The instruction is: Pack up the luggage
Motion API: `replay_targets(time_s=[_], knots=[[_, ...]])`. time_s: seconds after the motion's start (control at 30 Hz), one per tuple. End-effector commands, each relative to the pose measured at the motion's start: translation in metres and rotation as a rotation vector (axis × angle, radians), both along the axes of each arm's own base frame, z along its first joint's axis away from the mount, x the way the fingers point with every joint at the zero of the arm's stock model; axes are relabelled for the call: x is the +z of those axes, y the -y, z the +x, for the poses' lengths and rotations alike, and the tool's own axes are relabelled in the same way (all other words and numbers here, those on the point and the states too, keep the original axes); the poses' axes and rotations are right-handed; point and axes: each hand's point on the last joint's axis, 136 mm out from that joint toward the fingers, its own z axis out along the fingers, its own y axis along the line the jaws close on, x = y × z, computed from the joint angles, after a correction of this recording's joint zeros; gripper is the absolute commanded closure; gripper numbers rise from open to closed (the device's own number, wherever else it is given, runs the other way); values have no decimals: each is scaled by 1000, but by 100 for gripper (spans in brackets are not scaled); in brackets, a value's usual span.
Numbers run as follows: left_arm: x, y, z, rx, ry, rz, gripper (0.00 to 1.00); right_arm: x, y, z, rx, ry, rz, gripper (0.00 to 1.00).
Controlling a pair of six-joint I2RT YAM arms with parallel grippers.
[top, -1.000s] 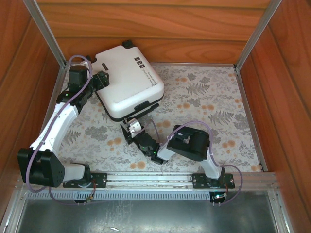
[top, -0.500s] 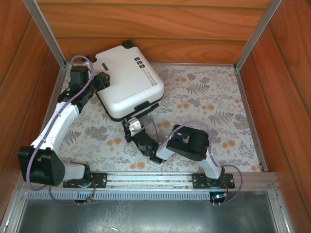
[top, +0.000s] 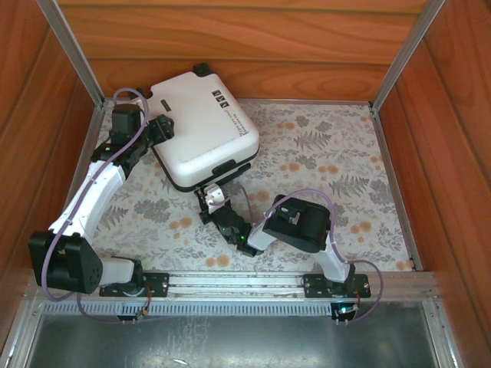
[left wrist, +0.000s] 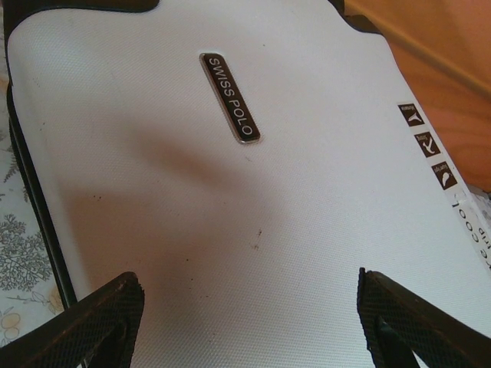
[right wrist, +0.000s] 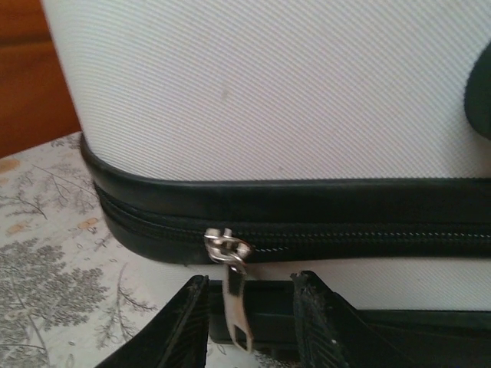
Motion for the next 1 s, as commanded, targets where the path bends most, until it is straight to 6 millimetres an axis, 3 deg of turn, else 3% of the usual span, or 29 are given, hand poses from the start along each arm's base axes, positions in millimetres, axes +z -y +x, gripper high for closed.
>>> replay_targets(time_s=[0.0,0.5,0.83,0.97], knots=[[7,7,2,-31,11,9,23,0,1,2,18,-22,-1,68],[2,10,1,-39,-6,18,25,7,-20,-4,115,2,-12,73],[1,13,-1,-50,-9,23,26,10,-13,5,56,16,-23,81],[1,17,-3,-62,-10,27,28,14,-7,9,22,28,-28,90]])
